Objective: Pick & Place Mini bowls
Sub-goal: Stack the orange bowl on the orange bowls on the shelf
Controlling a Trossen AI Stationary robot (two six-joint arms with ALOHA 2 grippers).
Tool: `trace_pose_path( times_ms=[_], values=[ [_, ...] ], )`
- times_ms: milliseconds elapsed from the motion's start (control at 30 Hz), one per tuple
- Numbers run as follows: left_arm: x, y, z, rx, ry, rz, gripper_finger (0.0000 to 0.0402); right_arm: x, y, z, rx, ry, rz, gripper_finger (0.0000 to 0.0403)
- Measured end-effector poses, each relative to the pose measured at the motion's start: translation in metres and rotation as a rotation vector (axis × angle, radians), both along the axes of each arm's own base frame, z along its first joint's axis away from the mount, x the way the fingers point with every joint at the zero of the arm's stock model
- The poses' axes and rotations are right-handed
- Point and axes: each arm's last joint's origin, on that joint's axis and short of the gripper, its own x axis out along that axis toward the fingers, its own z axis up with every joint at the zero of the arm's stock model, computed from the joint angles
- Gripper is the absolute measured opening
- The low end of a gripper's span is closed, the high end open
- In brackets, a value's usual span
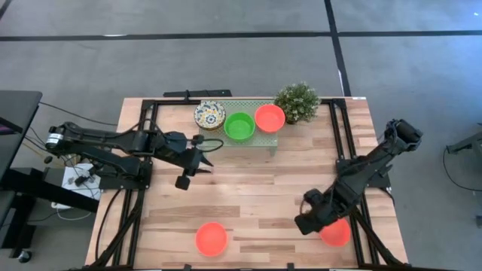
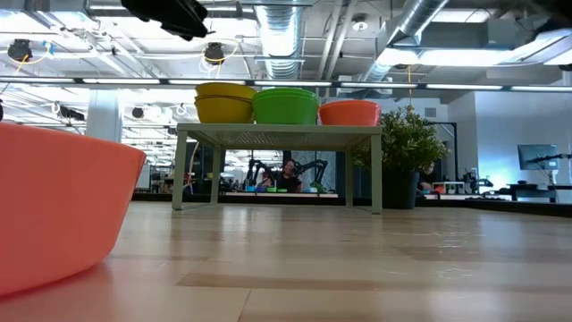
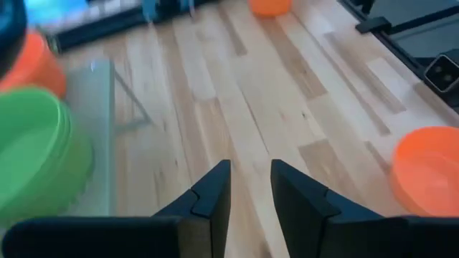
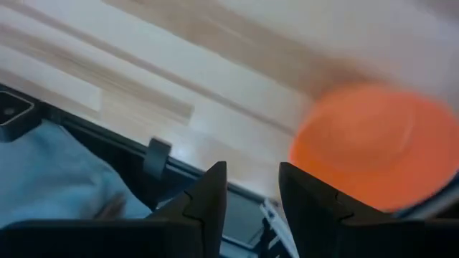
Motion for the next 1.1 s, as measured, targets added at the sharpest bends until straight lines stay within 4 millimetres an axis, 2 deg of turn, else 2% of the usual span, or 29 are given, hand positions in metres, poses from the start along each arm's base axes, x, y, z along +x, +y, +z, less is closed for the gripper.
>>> trace_pose_path(
  times_ms=[233,467,633,900,1100],
  values=[
    [0.006,-0.002,-0.008,-0.024,-0.101,-0.066,0.0102,-0.022,0.015,-0.016,-0.017,0.06,-0.086,0.0124],
    [0.009,-0.003,0.0,-0.04,-0.191,-0.09,0.0102,-0.018,0.023,-0.037,0.041,-0.026,-0.14,0.0124],
    [0.01,-0.004,0.002,-0.034,-0.207,-0.094,0.0102,-0.016,0.027,-0.053,0.023,-0.003,-0.108,0.0124],
    [0.011,-0.004,0.005,-0.036,-0.242,-0.094,0.0102,-0.023,0.023,-0.056,-0.021,0.094,-0.073,0.0124],
    [0.011,-0.004,0.005,-0.036,-0.244,-0.094,0.0102,-0.023,0.023,-0.056,-0.033,0.083,-0.086,0.0124]
  ],
)
